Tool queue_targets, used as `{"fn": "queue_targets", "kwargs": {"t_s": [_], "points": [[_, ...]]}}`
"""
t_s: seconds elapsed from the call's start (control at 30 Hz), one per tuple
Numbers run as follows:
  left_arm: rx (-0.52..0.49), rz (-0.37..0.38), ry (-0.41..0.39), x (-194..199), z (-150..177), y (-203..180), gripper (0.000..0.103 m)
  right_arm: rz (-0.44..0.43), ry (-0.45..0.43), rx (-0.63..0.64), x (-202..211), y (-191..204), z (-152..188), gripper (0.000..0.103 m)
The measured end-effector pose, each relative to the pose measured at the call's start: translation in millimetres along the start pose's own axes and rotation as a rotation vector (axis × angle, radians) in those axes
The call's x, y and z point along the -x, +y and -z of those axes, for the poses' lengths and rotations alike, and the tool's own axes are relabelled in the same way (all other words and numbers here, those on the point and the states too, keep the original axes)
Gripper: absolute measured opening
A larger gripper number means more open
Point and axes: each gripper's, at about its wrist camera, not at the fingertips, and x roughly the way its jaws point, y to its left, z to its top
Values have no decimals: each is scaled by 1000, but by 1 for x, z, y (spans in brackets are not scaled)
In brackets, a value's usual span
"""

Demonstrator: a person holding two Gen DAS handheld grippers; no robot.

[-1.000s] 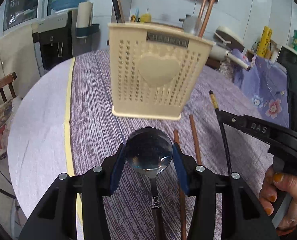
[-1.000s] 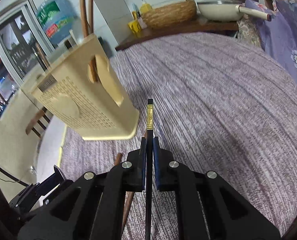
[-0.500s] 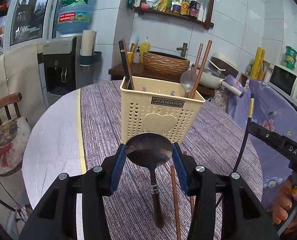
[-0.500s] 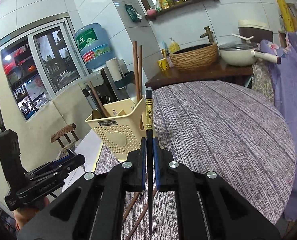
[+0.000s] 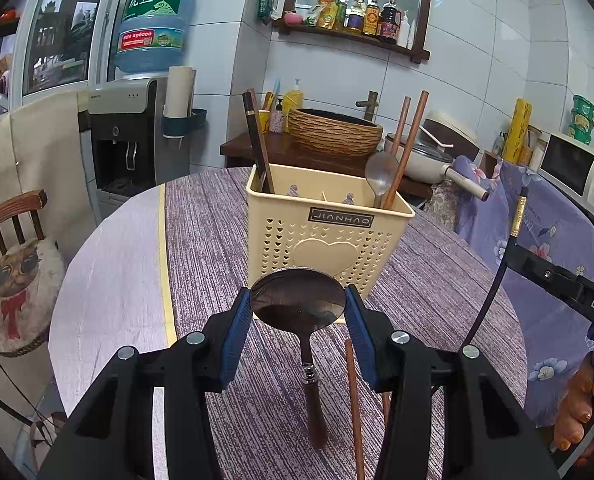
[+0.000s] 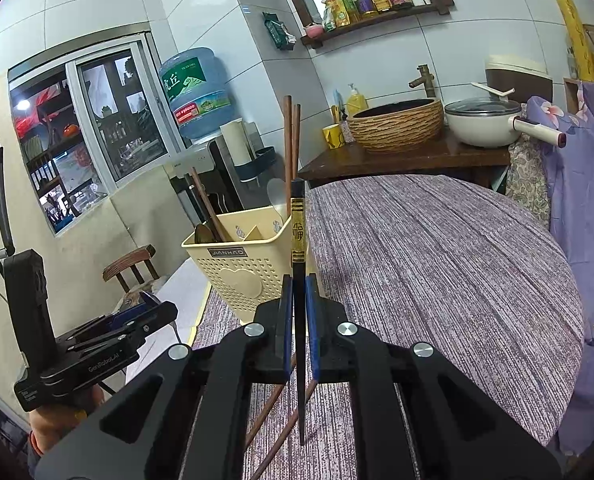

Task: Organize utensils
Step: 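Lift the spoon and black chopstick and carry both above the holder, then open both grippers to drop the spoon and black chopstick into the holder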

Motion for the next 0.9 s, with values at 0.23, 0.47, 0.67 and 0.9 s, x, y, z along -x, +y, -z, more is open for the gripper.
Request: {"fn": "queue_targets", "kwargs": {"t_s": [0.23,0.47,0.67,0.9], "points": [[4,20,-10,5,-8,4,46,-21,-8,5,2,3,-7,7],[22,80,-47,18,-40,7,46,-70,-47,30,11,15,-34,7],[27,60,-216,42,-104,3,46,-90,-200,97,27,45,-87,7],[56,-23,-320,19,-156,-1,46,-10,-349,203,14,79,-132,7]]}}
